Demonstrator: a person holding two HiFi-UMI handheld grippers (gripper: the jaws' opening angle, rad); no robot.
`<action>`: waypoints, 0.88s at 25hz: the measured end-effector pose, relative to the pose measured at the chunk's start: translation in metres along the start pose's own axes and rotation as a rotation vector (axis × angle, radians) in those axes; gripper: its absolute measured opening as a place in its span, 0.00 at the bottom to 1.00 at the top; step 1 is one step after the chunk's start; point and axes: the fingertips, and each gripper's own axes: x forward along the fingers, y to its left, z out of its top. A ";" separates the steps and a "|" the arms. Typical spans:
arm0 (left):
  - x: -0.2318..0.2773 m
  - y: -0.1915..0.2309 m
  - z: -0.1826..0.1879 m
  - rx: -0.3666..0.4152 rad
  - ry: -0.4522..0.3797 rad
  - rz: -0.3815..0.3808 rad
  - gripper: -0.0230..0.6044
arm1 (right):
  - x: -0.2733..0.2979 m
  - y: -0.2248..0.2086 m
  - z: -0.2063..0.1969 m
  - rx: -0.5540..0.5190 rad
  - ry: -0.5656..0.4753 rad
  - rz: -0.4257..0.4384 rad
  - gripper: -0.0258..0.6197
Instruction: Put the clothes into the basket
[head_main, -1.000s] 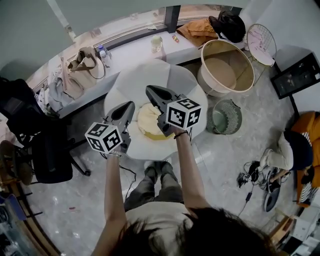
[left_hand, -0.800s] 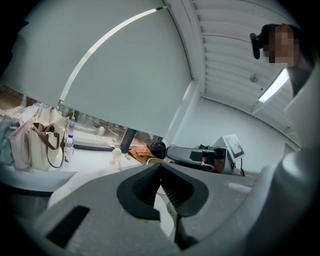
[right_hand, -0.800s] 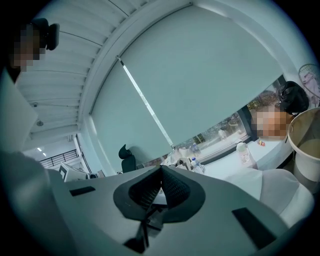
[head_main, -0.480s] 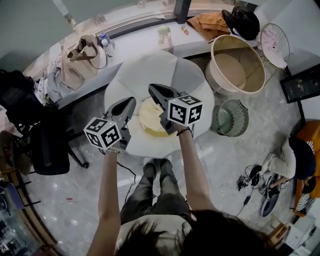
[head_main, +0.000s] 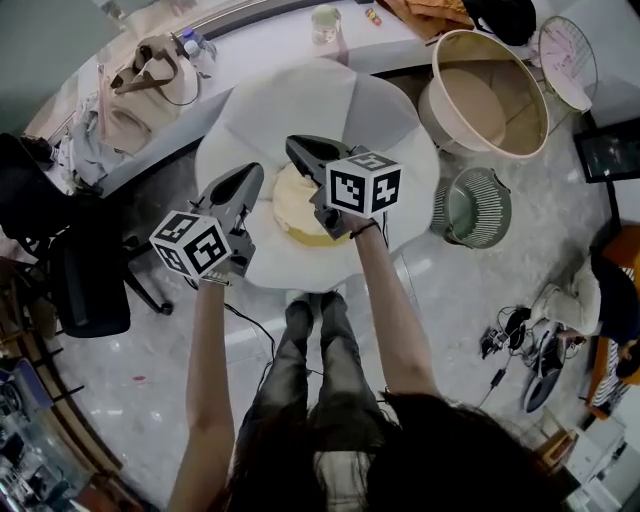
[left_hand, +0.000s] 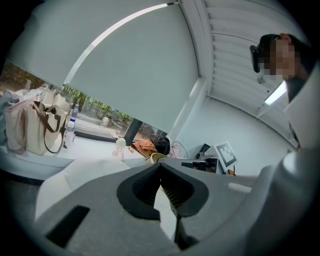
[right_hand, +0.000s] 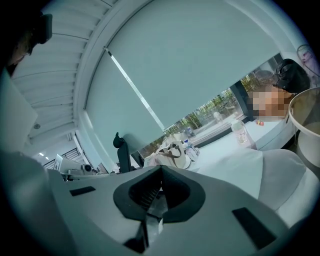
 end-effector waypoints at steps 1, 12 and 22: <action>0.003 0.004 -0.004 -0.006 0.004 0.001 0.05 | 0.002 -0.005 -0.004 0.002 0.008 -0.001 0.05; 0.032 0.038 -0.070 -0.039 0.066 0.000 0.05 | 0.016 -0.050 -0.060 -0.003 0.114 -0.008 0.05; 0.046 0.073 -0.140 -0.075 0.139 0.022 0.05 | 0.017 -0.102 -0.137 0.070 0.186 -0.082 0.05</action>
